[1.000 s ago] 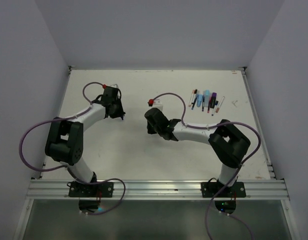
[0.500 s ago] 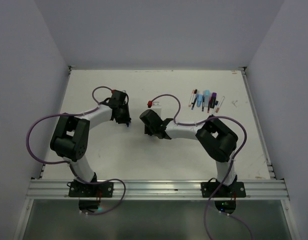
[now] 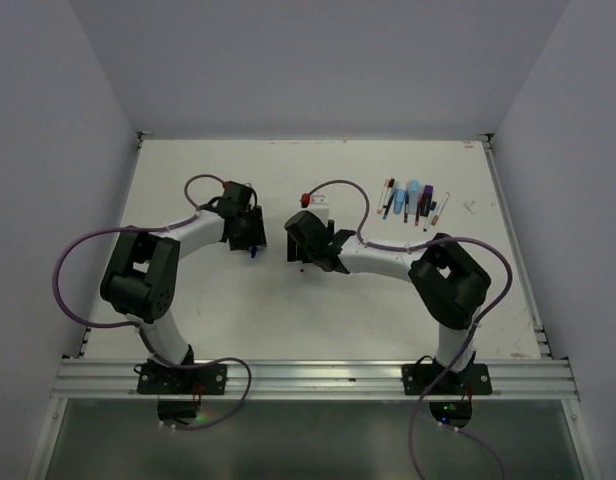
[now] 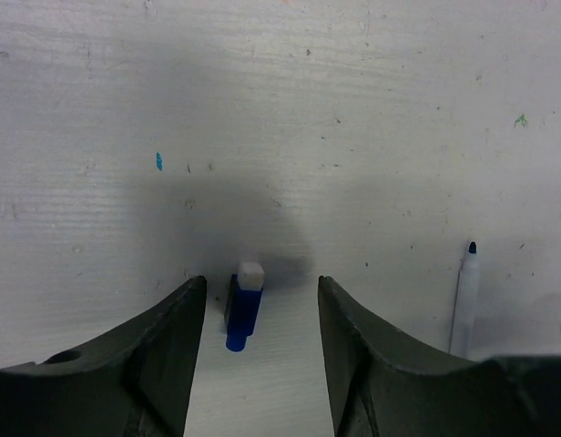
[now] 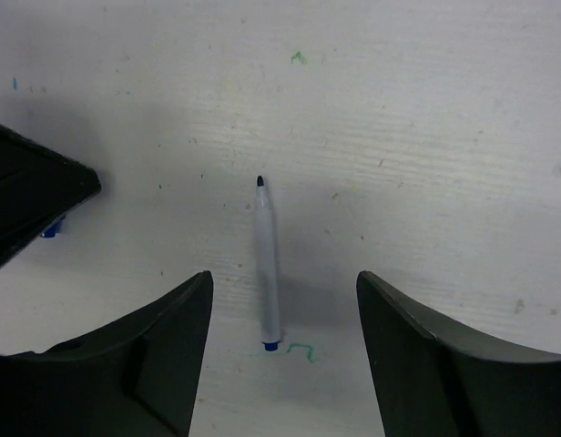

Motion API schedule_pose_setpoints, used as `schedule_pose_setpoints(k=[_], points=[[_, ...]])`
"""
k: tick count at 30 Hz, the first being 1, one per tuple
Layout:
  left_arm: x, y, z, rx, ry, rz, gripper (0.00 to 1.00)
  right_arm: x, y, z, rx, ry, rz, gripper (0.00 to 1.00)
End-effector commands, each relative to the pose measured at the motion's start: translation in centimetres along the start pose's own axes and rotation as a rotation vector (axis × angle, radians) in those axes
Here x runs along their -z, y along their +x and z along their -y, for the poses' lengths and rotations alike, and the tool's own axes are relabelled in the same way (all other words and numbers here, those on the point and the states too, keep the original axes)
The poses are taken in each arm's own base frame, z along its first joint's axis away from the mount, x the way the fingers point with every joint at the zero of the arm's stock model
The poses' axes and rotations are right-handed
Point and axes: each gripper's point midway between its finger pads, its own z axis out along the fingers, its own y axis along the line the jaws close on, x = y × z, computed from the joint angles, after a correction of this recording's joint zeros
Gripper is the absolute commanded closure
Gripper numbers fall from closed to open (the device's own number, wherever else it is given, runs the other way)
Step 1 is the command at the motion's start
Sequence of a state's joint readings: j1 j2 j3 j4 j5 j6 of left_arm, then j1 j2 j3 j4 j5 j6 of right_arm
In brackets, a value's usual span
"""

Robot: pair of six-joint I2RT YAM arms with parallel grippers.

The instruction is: Open the pen caps

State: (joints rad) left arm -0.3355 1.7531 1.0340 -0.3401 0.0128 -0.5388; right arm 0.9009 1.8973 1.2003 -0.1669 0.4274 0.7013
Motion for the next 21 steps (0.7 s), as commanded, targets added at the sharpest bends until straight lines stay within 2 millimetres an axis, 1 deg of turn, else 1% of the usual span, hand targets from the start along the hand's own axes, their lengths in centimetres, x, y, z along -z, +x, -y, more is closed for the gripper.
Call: schedule_pose_setpoints(k=[1, 2, 4, 5, 6, 7, 8, 9, 10, 11, 12, 13, 14, 15, 16, 17, 18, 19, 20, 21], points=[[-0.3, 0.7, -0.2, -0.002, -0.008, -0.024, 0.44, 3.4, -7.1, 0.8, -0.044, 0.005, 0.144, 0.31], [-0.3, 0.8, -0.1, -0.002, -0.005, -0.028, 0.44, 3.7, -8.1, 1.8, -0.044, 0.020, 0.154, 0.31], [-0.3, 0.8, -0.2, -0.001, -0.006, -0.029, 0.43, 3.9, -8.9, 3.2, -0.056, 0.034, 0.155, 0.30], [0.1, 0.5, 0.0, 0.001, 0.001, -0.017, 0.43, 3.8, -9.4, 3.9, -0.065, 0.038, 0.153, 0.30], [0.4, 0.3, 0.1, 0.003, 0.002, -0.008, 0.42, 3.4, -10.3, 6.1, -0.092, 0.069, 0.155, 0.30], [1.3, -0.4, 0.4, 0.005, 0.012, 0.018, 0.37, 3.2, -10.7, 6.9, -0.105, 0.077, 0.152, 0.31], [1.8, -0.8, 0.5, 0.007, 0.016, 0.035, 0.36, 2.9, -10.8, 8.0, -0.097, 0.095, 0.137, 0.32], [2.5, -1.5, 0.7, 0.009, 0.022, 0.060, 0.29, 2.2, -11.7, 9.9, -0.117, 0.134, 0.137, 0.33], [3.8, -2.4, 1.1, 0.016, 0.043, 0.099, 0.25, 1.9, -12.0, 10.8, -0.124, 0.151, 0.130, 0.33], [4.5, -3.3, 0.7, 0.021, 0.020, 0.140, 0.22, 1.6, -12.0, 11.6, -0.122, 0.159, 0.111, 0.34], [5.4, -3.9, 0.9, 0.022, 0.027, 0.169, 0.18, 1.1, -12.9, 13.1, -0.146, 0.183, 0.115, 0.35], [6.9, -5.0, 1.0, 0.024, 0.039, 0.218, 0.12, 0.4, -12.8, 14.0, -0.154, 0.200, 0.099, 0.36], [7.7, -5.6, 0.9, 0.026, 0.035, 0.250, 0.09, -0.1, -13.1, 15.5, -0.176, 0.219, 0.090, 0.37], [8.4, -6.1, 0.8, 0.025, 0.034, 0.276, 0.03, -0.3, -13.8, 15.9, -0.186, 0.223, 0.097, 0.39], [9.9, -6.9, 0.6, 0.021, 0.038, 0.320, 0.00, -1.1, -13.5, 16.7, -0.193, 0.242, 0.081, 0.39], [10.7, -7.4, 0.3, 0.017, 0.024, 0.350, 0.00, -1.5, -13.7, 18.0, -0.204, 0.265, 0.070, 0.40], [11.4, -7.8, 0.1, 0.011, 0.021, 0.373, 0.00, -1.7, -14.6, 18.2, -0.209, 0.268, 0.082, 0.42], [12.7, -8.3, -0.2, -0.005, 0.020, 0.412, 0.00, -2.1, -14.6, 18.7, -0.208, 0.276, 0.074, 0.43], [13.3, -8.6, -0.5, -0.012, 0.011, 0.434, 0.00, -2.8, -14.3, 19.1, -0.203, 0.286, 0.055, 0.44], [13.6, -8.5, -1.1, -0.017, -0.010, 0.450, 0.00, -3.3, -15.0, 19.7, -0.216, 0.288, 0.060, 0.45]])
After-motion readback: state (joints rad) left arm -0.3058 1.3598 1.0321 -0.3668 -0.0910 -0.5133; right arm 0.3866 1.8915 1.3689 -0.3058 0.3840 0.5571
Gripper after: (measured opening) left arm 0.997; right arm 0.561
